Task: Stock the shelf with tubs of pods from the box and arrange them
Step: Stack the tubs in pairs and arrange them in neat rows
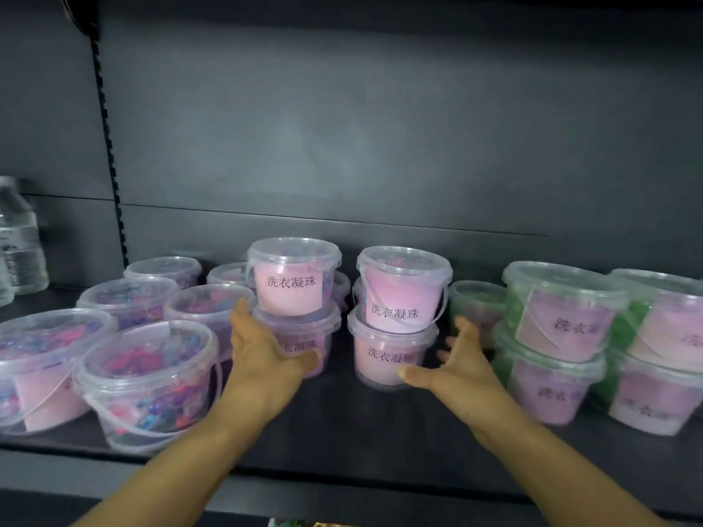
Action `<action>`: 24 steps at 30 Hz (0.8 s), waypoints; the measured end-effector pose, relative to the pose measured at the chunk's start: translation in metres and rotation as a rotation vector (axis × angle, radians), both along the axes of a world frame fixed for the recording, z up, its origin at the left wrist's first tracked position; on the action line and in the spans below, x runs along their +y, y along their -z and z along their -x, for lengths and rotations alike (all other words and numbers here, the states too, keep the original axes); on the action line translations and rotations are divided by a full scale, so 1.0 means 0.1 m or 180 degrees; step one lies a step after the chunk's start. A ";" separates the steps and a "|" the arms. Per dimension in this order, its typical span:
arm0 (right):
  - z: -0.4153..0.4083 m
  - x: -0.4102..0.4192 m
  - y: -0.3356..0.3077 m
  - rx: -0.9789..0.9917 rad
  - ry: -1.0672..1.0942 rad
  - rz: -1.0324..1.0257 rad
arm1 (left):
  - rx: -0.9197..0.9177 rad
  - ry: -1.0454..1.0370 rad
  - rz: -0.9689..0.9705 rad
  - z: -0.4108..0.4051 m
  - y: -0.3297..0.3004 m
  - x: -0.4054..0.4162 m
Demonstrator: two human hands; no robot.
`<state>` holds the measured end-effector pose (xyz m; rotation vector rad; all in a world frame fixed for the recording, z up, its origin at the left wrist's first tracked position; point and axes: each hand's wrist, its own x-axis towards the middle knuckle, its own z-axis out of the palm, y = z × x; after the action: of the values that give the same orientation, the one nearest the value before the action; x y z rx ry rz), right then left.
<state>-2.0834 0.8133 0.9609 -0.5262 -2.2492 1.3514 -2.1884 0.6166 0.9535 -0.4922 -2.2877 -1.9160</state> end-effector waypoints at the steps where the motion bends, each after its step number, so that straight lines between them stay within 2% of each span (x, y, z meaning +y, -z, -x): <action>1: 0.05 -0.01 0.05 -0.0024 0.0010 0.0168 | -0.0060 -0.0011 -0.0093 0.02 0.07 0.05; 4: 0.20 -0.03 0.13 0.0119 0.0108 0.0409 | -0.0158 -0.0084 -0.0346 0.13 0.16 0.16; 8: 0.37 -0.07 0.20 0.0411 0.0262 0.0280 | -0.0035 -0.0364 -0.0367 0.26 0.19 0.23; 12: 0.44 -0.07 0.21 0.0566 0.0279 0.0215 | 0.0081 -0.0378 -0.0396 0.28 0.19 0.24; 24: 0.38 -0.11 0.14 0.0613 0.0311 0.0073 | 0.0145 -0.0376 -0.0265 0.32 0.16 0.21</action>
<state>-2.1210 0.8027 0.9469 -0.4851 -2.0296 1.3210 -2.2206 0.6375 0.9373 -0.3783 -2.1480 -1.9140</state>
